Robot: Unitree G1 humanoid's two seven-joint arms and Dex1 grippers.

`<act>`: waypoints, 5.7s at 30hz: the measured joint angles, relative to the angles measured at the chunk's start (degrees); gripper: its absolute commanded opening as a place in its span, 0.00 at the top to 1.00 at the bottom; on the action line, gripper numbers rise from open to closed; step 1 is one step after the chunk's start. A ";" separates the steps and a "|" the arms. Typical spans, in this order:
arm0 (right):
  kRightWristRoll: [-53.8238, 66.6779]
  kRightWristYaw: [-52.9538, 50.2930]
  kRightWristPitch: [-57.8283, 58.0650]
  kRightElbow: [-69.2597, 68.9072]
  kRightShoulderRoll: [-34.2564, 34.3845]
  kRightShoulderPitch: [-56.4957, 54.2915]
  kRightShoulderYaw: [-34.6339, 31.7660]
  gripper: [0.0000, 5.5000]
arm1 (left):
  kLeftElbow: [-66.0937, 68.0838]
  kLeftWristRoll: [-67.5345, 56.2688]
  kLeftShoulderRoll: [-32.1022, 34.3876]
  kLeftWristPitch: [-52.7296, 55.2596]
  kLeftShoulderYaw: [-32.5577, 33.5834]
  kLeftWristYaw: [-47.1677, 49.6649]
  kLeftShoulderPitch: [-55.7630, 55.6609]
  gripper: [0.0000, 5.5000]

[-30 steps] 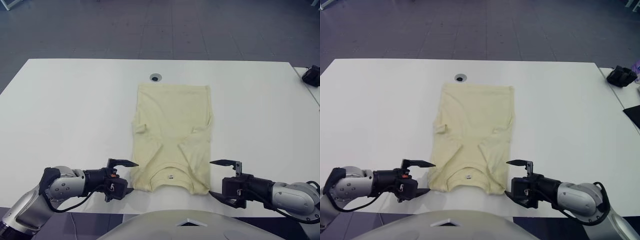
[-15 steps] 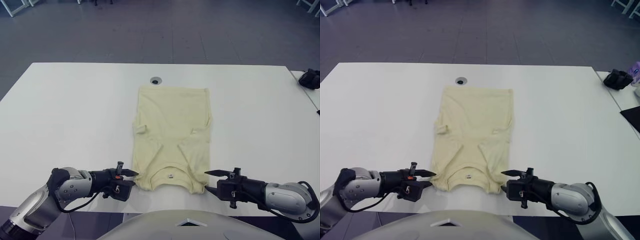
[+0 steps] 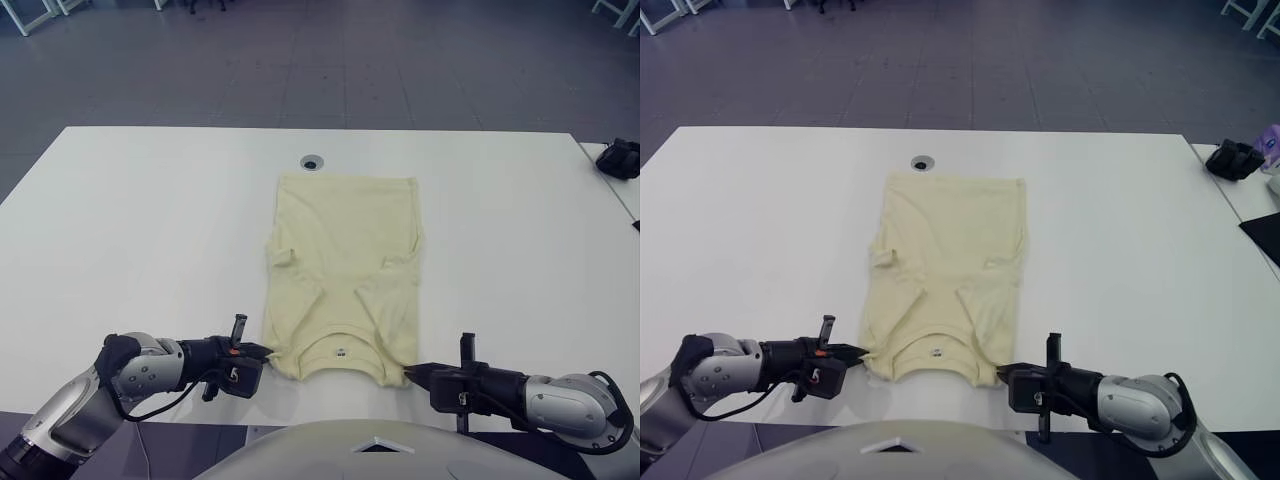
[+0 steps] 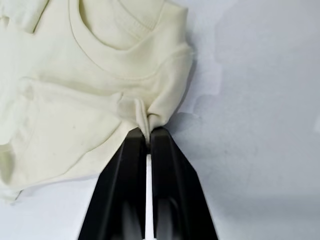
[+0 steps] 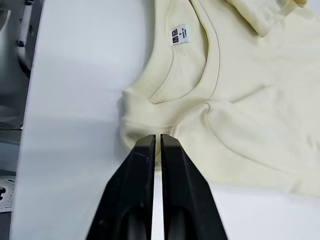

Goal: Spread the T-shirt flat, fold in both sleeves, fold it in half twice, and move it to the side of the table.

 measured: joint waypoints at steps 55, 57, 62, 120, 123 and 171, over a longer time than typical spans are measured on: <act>-1.65 2.07 -3.49 7.42 1.28 -8.63 -0.28 1.00 | 4.42 -8.51 -0.08 3.05 -1.50 -5.43 -5.91 1.00; 0.02 2.71 -2.97 7.65 1.28 -9.51 -0.38 1.00 | 4.09 -11.27 -0.45 7.10 -1.48 -6.83 -6.82 1.00; 4.63 7.12 1.76 4.89 -0.49 -8.90 -0.95 1.00 | 0.13 -20.82 0.22 16.03 -0.35 -12.30 -7.85 1.00; 21.80 31.01 11.67 63.76 7.28 -79.43 10.63 1.00 | 46.55 -38.58 -16.43 38.17 1.10 -27.09 -62.45 1.00; 19.46 29.28 8.11 74.95 11.80 -82.19 11.00 1.00 | 55.82 -34.75 -20.34 35.05 0.19 -26.00 -64.56 1.00; 4.19 -2.41 -13.76 117.32 29.28 -93.62 0.83 0.88 | 93.97 -17.88 -33.99 19.45 7.04 -10.91 -75.30 0.92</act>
